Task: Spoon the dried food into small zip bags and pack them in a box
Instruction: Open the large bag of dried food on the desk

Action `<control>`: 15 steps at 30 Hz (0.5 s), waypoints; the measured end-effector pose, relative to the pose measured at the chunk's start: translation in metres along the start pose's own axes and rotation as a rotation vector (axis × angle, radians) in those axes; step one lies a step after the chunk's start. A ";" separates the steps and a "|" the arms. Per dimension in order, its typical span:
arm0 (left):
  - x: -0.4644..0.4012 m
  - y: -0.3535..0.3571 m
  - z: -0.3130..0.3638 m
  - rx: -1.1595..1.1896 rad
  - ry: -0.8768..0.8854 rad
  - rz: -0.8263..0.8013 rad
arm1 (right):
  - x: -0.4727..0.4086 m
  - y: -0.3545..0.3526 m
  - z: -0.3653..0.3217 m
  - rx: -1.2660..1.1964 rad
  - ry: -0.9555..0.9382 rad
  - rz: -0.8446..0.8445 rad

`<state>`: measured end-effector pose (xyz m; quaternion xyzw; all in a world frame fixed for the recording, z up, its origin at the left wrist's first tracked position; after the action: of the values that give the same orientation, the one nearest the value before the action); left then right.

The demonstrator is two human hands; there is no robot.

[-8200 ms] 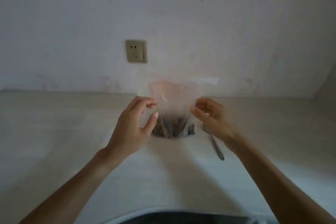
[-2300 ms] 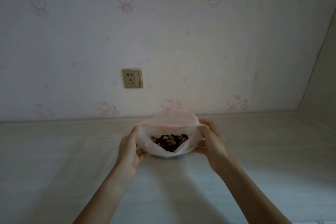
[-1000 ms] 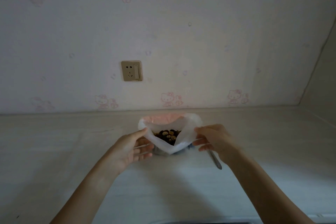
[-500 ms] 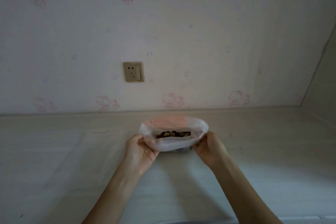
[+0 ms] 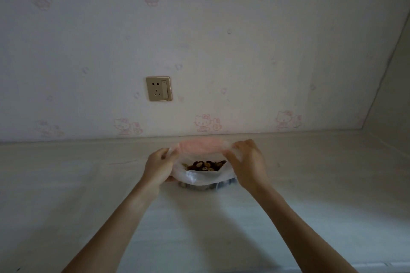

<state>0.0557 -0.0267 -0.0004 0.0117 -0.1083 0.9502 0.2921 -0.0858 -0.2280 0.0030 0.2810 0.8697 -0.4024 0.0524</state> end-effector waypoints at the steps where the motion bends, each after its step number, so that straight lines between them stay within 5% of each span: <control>1: -0.002 0.000 0.000 0.006 -0.004 -0.008 | -0.004 0.000 0.001 0.005 0.007 -0.020; 6: -0.013 0.006 0.001 0.088 -0.089 -0.051 | -0.017 0.003 0.004 -0.417 0.201 -0.104; 11: -0.024 0.014 0.001 0.506 -0.307 -0.045 | -0.040 0.010 0.005 -0.704 0.609 -0.209; 15: -0.022 0.016 -0.001 0.590 -0.451 -0.092 | -0.046 0.013 0.002 -0.947 0.750 -0.289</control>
<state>0.0655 -0.0512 -0.0066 0.3090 0.1093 0.8999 0.2875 -0.0404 -0.2436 0.0074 0.2290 0.9423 0.1502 -0.1925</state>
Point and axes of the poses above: each hand's wrist, its own x-axis away from the middle knuckle, its own y-axis out of the palm, z = x × y, the point moved 2 cm from there along -x, towards the middle knuckle, and after that the axes turned 15 degrees about -z, right-handed, at the moved point
